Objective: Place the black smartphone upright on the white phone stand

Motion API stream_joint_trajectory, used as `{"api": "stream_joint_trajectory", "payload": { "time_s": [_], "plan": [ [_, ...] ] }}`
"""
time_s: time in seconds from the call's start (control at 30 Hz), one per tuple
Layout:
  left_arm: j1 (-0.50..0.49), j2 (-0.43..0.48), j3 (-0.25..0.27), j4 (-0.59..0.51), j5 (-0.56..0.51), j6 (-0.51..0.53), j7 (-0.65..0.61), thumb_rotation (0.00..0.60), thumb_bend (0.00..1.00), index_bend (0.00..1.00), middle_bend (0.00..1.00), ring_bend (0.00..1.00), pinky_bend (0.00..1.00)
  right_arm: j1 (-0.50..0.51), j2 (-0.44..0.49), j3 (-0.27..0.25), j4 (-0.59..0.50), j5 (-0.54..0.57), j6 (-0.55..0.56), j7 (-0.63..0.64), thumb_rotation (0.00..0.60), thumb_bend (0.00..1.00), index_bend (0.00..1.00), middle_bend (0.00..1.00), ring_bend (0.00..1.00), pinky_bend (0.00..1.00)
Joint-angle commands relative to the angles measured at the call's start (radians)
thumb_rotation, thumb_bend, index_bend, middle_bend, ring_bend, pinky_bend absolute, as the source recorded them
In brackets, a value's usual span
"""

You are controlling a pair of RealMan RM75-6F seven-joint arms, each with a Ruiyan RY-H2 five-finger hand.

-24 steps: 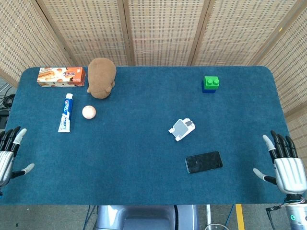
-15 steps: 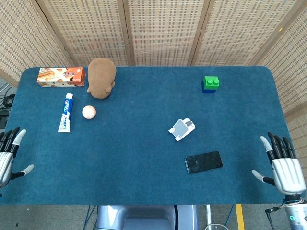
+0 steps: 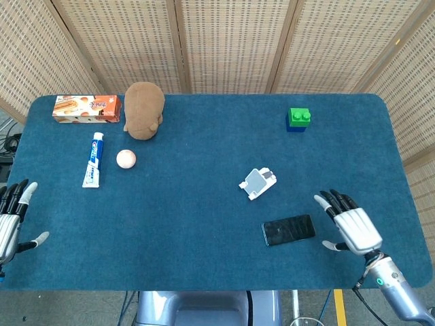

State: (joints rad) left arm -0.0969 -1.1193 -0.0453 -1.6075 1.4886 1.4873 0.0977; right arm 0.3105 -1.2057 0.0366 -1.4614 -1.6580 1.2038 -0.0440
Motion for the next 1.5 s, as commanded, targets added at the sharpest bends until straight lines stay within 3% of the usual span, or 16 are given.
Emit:
{"api": "stream_joint_trajectory", "payload": {
  "time_s": [0.03, 0.3, 1.13, 1.33, 1.5],
  "plan": [
    [-0.001, 0.0, -0.002, -0.001, -0.004, -0.004, 0.001, 0.6, 0.0, 0.0, 0.0, 0.0, 0.0, 0.056, -0.082, 0.004, 0.093, -0.012, -0.055, 0.009, 0.6, 0.0, 0.16, 0.18, 0.14, 0.28],
    [-0.007, 0.007, -0.008, -0.004, -0.022, -0.019, -0.009, 0.6, 0.0, 0.0, 0.0, 0.0, 0.0, 0.136, -0.14, -0.032, 0.184, -0.005, -0.189, 0.028, 0.6, 0.0, 0.21, 0.23, 0.19, 0.3],
    [-0.008, 0.01, -0.007, -0.006, -0.025, -0.023, -0.012, 0.6, 0.0, 0.0, 0.0, 0.0, 0.0, 0.187, -0.199, -0.085, 0.242, 0.018, -0.236, -0.007, 0.6, 0.01, 0.23, 0.24, 0.2, 0.31],
    [-0.009, 0.01, -0.007, -0.006, -0.027, -0.026, -0.012, 0.6, 0.0, 0.0, 0.0, 0.0, 0.0, 0.195, -0.222, -0.094, 0.272, 0.024, -0.248, -0.01, 0.6, 0.07, 0.25, 0.26, 0.21, 0.31],
    [-0.01, 0.011, -0.008, -0.007, -0.029, -0.027, -0.014, 0.6, 0.0, 0.0, 0.0, 0.0, 0.0, 0.195, -0.232, -0.101, 0.287, 0.016, -0.225, 0.006, 0.6, 0.22, 0.39, 0.4, 0.36, 0.38]
  ]
}}
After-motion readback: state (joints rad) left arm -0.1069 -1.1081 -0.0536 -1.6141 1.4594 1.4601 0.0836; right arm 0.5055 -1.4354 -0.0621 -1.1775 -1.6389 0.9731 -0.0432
